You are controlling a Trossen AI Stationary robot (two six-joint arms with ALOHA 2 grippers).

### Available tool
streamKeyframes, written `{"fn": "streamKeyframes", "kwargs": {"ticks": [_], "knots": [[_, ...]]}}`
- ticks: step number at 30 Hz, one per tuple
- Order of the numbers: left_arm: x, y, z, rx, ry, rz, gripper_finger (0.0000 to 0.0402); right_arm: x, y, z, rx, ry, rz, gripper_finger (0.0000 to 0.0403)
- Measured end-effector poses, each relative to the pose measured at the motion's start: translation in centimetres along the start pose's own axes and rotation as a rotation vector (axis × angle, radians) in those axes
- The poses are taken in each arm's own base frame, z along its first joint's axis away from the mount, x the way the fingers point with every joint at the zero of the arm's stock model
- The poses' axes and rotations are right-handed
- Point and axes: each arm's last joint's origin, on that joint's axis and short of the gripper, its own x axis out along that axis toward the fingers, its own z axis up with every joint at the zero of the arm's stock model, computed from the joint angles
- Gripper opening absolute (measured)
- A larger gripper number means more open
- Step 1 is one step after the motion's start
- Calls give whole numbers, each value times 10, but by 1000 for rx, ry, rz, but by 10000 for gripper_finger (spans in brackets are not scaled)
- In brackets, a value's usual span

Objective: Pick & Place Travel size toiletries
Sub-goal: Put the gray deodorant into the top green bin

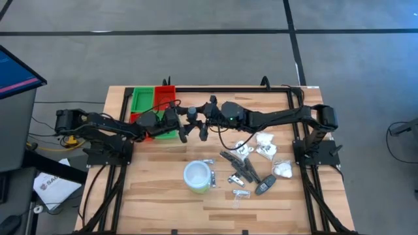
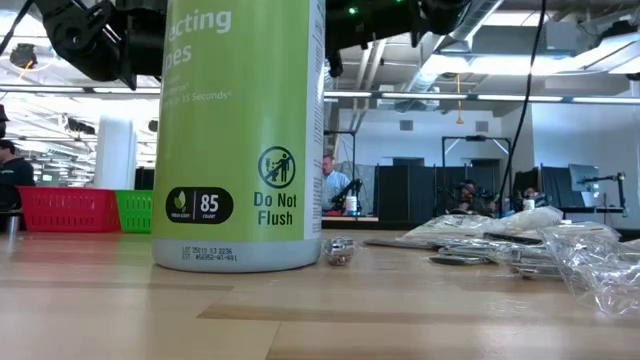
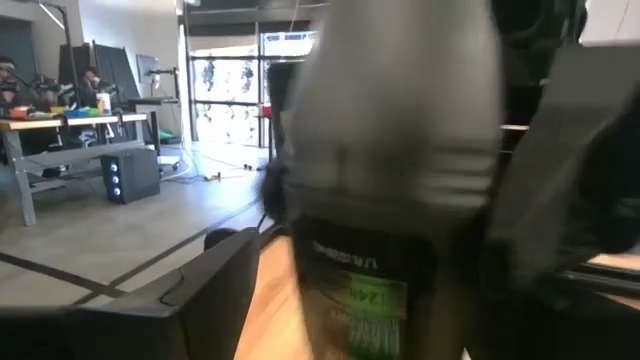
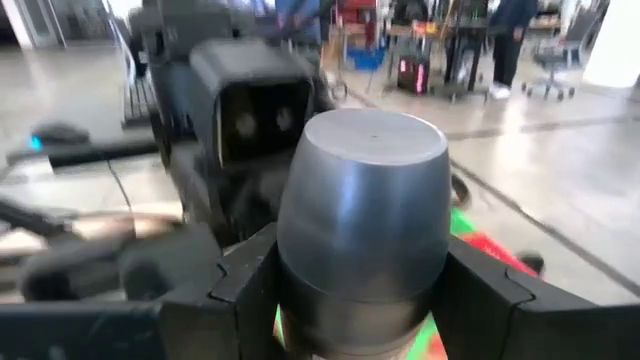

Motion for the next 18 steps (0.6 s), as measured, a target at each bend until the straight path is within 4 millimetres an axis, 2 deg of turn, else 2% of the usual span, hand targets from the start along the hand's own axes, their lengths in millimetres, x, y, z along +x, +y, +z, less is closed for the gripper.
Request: {"fn": "streamKeyframes", "kwargs": {"ticks": [5,16,18], "knots": [[1,0,-5,7,30,-1,266,8,3,-5,3,1,5,198],[1,0,-9,31,64,-2,169,6,1,-6,-5,31,0,198],[1,0,-10,37,67,0,162,6,1,-6,-6,35,-1,198]]}}
